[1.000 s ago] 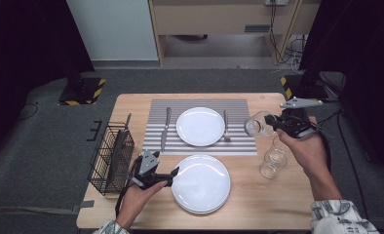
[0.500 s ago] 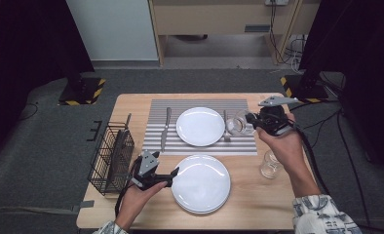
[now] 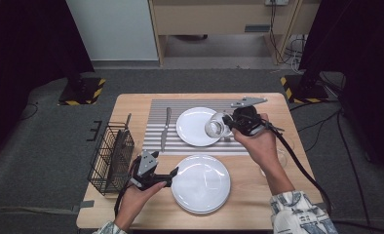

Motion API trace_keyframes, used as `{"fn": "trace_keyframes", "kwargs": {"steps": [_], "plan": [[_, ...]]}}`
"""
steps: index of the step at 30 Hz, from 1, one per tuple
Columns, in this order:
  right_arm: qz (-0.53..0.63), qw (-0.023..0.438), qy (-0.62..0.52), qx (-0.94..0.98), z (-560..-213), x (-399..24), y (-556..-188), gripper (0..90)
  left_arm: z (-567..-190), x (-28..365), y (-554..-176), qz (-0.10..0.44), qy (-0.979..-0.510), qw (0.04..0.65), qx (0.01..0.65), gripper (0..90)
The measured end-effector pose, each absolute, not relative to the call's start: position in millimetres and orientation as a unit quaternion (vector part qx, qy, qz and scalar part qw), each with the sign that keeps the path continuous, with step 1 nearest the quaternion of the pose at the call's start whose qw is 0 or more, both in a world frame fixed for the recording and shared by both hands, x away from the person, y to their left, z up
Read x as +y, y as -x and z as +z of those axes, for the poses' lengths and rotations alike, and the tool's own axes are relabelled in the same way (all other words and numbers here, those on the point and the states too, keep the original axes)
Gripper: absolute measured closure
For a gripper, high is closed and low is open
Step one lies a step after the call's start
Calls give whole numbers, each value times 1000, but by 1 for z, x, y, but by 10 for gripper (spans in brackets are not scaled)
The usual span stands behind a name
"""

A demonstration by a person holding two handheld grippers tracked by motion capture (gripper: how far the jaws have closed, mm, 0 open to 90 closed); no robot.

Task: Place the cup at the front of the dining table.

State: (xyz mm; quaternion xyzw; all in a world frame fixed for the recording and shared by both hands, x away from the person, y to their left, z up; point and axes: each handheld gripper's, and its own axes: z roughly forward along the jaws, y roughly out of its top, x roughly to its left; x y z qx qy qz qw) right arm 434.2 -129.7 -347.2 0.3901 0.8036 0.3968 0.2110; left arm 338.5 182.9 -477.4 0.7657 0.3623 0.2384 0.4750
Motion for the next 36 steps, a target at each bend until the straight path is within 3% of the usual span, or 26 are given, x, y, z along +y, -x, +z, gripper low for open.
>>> {"fn": "trace_keyframes", "kwargs": {"steps": [20, 36], "plan": [[397, 184, -378, 816, -366, -71, -450, 828, -477, 187, -336, 233, -760, 480, 370, 66], [398, 174, -381, 816, -382, -56, -461, 828, -481, 186, -332, 227, -768, 473, 369, 62]]}}
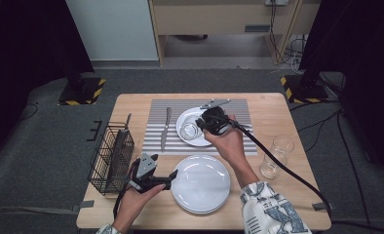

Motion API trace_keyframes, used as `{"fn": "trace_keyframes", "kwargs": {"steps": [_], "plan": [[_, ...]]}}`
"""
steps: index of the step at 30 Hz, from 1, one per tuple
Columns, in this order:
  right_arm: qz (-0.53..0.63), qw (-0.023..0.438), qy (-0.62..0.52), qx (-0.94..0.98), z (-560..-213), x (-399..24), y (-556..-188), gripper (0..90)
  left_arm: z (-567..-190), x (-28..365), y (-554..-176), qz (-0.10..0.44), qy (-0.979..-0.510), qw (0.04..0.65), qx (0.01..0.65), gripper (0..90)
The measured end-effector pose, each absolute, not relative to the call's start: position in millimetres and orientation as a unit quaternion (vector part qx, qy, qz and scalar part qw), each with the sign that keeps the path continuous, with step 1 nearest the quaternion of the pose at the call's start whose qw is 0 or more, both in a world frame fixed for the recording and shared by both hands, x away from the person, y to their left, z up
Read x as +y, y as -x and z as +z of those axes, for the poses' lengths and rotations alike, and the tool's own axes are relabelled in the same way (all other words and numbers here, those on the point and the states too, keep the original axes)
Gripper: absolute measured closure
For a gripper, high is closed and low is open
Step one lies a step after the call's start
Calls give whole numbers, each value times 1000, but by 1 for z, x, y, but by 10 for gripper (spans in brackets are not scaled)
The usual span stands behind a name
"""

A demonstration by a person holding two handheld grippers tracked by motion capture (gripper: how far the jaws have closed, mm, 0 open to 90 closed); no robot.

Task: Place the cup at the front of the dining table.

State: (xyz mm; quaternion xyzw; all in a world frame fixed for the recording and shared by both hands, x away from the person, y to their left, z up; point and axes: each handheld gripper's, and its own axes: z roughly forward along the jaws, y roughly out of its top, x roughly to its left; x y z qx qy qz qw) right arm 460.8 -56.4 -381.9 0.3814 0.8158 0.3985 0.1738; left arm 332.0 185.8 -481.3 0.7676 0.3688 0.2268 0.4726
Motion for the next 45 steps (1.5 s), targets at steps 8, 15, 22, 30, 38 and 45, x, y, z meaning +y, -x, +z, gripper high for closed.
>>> {"fn": "trace_keyframes", "kwargs": {"steps": [8, 15, 22, 30, 38, 45], "plan": [[393, 167, -384, 819, -394, -46, -467, 829, -483, 191, -329, 224, -765, 474, 374, 61], [388, 161, -384, 822, -404, -34, -473, 829, -483, 194, -329, 225, -763, 476, 375, 61], [390, 157, -381, 823, -413, -27, -478, 829, -485, 196, -331, 222, -765, 472, 377, 62], [384, 150, -388, 825, -422, -22, -480, 830, -485, 195, -330, 223, -767, 472, 374, 62], [380, 144, -382, 830, -428, -11, -480, 830, -485, 196, -331, 224, -767, 471, 374, 62], [380, 144, -378, 832, -428, -7, -480, 830, -485, 197, -331, 225, -765, 473, 376, 62]]}}
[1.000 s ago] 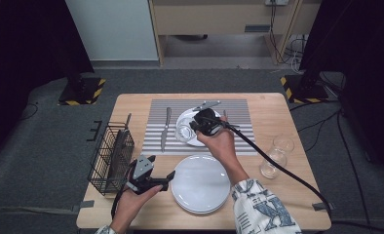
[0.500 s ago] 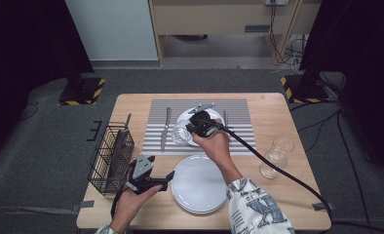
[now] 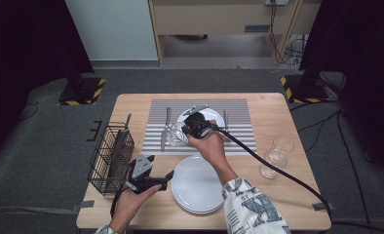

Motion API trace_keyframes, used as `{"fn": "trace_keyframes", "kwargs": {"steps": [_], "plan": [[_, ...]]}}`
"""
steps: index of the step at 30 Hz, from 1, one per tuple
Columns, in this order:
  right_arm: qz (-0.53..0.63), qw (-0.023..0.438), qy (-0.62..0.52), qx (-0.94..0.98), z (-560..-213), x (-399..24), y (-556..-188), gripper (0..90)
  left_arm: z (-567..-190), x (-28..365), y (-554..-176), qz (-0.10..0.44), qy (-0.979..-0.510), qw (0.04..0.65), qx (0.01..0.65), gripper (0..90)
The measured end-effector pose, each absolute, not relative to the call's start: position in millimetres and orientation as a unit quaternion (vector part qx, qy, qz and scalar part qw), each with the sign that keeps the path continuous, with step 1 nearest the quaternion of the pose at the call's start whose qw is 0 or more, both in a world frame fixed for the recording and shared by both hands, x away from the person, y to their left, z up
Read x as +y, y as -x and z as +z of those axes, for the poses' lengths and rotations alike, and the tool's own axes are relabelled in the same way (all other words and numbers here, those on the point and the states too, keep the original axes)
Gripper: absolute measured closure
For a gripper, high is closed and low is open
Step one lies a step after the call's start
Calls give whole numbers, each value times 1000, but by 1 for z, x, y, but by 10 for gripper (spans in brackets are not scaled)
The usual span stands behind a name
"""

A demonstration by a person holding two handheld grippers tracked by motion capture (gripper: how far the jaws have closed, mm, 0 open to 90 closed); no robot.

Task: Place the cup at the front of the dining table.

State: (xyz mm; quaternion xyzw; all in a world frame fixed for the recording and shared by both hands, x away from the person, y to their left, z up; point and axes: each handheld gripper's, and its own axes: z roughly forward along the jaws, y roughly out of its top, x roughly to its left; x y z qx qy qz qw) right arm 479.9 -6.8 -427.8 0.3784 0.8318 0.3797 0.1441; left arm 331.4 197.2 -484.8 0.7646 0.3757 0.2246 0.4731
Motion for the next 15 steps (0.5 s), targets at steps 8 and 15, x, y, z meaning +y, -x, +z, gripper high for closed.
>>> {"fn": "trace_keyframes", "kwargs": {"steps": [8, 15], "plan": [[375, 143, -381, 833, -433, -5, -481, 831, -485, 197, -331, 223, -765, 474, 375, 62], [369, 145, -380, 836, -440, -2, -482, 831, -485, 198, -332, 224, -764, 474, 376, 62]]}}
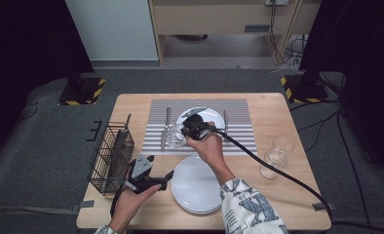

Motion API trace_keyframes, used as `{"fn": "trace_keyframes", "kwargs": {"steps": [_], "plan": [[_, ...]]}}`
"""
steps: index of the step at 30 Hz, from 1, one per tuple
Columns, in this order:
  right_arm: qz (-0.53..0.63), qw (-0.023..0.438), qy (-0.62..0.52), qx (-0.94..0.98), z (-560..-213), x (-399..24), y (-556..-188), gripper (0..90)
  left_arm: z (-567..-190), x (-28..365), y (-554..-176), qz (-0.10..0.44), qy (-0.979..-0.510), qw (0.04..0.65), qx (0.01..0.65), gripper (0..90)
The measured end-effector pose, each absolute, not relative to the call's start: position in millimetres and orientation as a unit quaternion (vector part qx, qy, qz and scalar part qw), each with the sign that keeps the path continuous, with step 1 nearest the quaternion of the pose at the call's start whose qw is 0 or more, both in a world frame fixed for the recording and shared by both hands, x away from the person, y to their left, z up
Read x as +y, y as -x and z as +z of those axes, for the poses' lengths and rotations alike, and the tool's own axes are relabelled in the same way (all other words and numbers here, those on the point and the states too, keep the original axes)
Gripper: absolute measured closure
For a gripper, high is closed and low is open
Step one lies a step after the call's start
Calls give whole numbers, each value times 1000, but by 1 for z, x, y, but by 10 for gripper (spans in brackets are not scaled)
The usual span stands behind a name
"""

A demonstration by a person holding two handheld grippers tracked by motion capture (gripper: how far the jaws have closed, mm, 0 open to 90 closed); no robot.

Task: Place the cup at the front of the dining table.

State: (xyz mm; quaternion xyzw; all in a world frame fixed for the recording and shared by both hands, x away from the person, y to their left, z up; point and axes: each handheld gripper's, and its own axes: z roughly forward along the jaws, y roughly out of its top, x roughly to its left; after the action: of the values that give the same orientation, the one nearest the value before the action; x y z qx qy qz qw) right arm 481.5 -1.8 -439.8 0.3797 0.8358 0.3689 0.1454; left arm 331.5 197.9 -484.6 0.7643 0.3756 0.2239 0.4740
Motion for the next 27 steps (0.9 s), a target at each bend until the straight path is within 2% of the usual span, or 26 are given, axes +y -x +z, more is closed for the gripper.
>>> {"fn": "trace_keyframes", "kwargs": {"steps": [27], "plan": [[337, 145, -392, 844, -463, 6, -488, 833, -484, 198, -332, 224, -765, 475, 373, 62]]}}
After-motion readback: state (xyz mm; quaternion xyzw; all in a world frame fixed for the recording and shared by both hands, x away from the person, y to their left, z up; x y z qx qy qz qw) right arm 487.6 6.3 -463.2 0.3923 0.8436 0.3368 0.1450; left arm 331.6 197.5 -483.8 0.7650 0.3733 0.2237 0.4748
